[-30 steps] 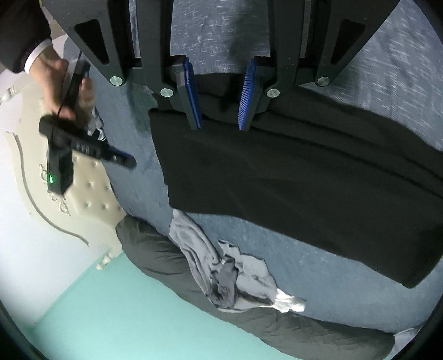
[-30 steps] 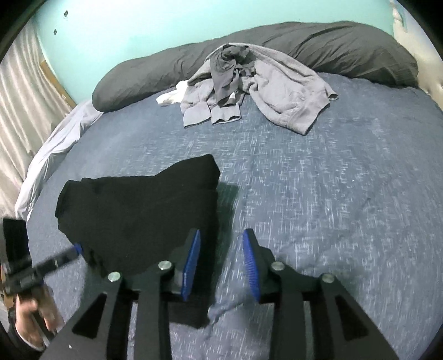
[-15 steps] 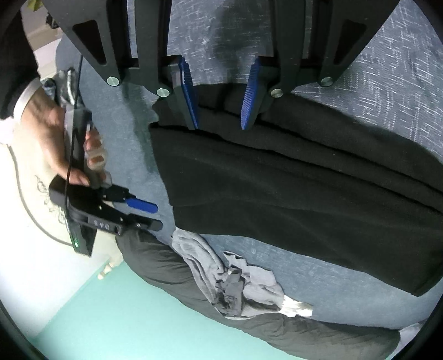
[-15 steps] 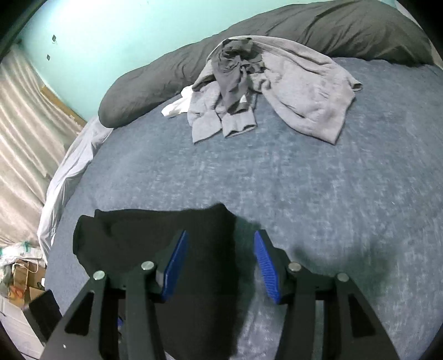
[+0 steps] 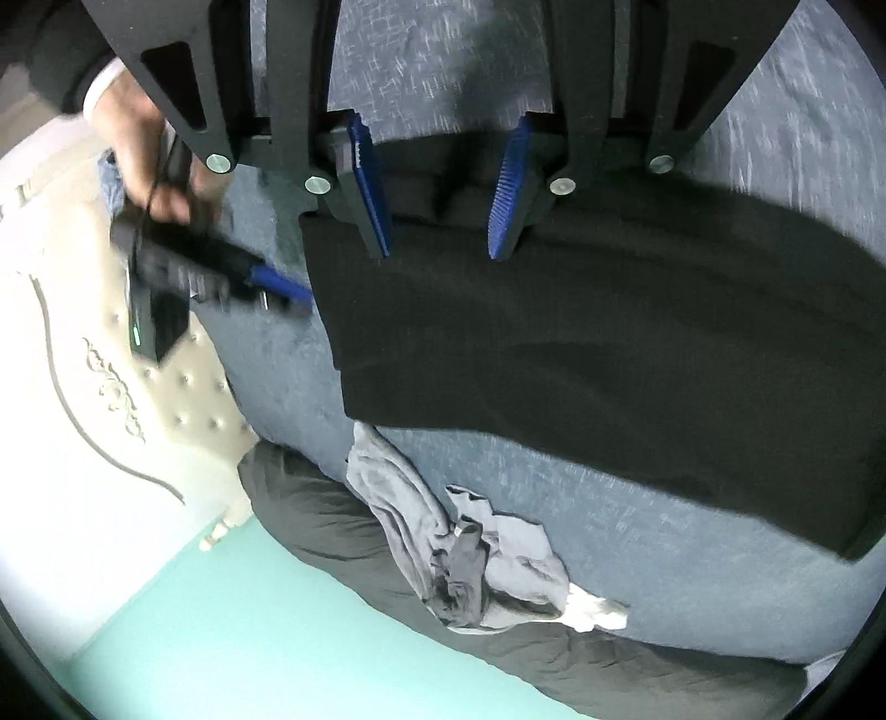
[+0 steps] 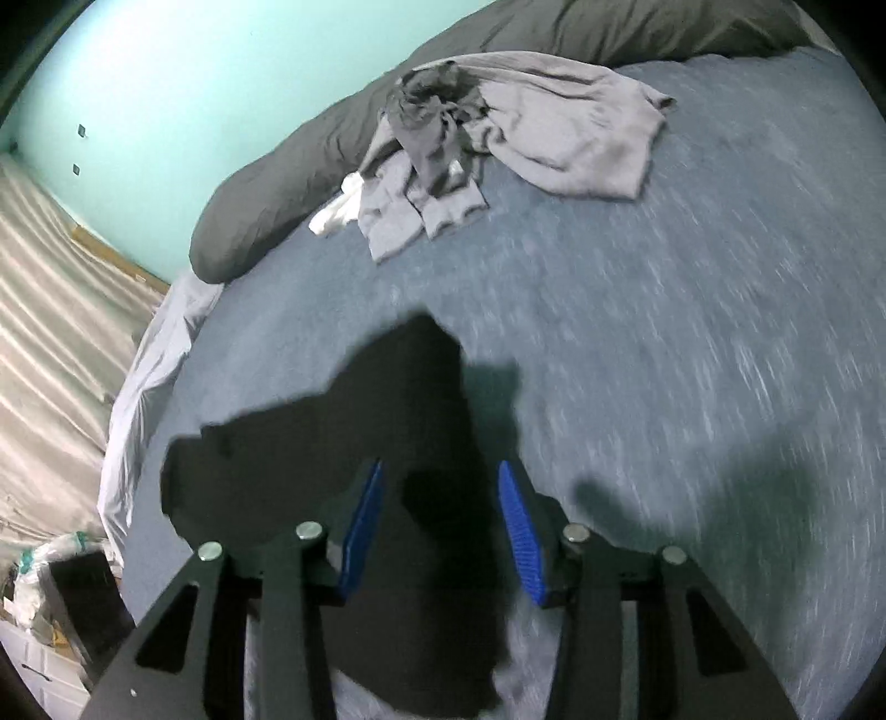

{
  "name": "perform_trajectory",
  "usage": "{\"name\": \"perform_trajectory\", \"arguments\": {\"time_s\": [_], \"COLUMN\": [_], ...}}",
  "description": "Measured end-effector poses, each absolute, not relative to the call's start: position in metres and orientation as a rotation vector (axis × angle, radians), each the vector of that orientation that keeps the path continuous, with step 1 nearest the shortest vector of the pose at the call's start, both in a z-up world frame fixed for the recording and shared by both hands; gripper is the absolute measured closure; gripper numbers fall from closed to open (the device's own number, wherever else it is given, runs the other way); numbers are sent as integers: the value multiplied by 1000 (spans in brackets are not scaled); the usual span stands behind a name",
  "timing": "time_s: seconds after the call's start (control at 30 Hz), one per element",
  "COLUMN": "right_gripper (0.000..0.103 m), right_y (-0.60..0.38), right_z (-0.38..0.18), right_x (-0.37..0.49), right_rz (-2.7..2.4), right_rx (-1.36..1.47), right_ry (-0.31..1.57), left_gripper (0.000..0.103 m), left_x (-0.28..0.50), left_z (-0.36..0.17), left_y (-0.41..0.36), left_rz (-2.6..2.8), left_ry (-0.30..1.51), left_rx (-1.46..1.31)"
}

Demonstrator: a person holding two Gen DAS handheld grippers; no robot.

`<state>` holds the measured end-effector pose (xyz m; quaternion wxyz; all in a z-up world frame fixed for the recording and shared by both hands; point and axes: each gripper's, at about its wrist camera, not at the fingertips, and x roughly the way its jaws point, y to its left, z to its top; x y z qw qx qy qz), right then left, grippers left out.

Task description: Fold clothes

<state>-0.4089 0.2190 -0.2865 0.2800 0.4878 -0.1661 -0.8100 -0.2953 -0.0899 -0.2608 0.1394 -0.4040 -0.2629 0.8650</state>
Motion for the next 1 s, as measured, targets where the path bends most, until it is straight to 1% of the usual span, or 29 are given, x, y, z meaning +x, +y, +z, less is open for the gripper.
{"name": "perform_trajectory", "arguments": {"time_s": [0.1,0.27,0.37,0.47,0.63,0.7,0.87,1.0], "right_gripper": [59,59,59,59,59,59,59,59], "right_y": [228,242,247,245,244,243,244,241], "right_z": [-297,-303,-308,-311,-314,-312,-307,-304], "right_x": [-385,-357,-346,-340,-338,-337,-334,-335], "right_rz": [-2166,-2181,-2159,-2150,-2112,-2109,-2106,-2116], "right_rx": [1312,1306,1319,1327,1340,1334,1313,1312], "right_ry": [-476,-549,-600,-602,-658,-655,-651,-633], "left_gripper": [63,62,62,62,62,62,61,62], "left_x": [-325,-384,-413,-441,-466,-475,-487,-490], "left_z": [-256,-239,-240,-244,-243,-243,-248,-254], "left_y": [-91,-72,-53,-32,-20,-19,-4,0], "left_rz": [2483,2432,2384,2332,2325,2319,2287,2260], "left_ry": [-710,-503,-386,-276,-219,-217,-115,-71], "left_rx": [-1214,-1255,-1291,-1328,-1321,-1314,-1327,-1337]}}
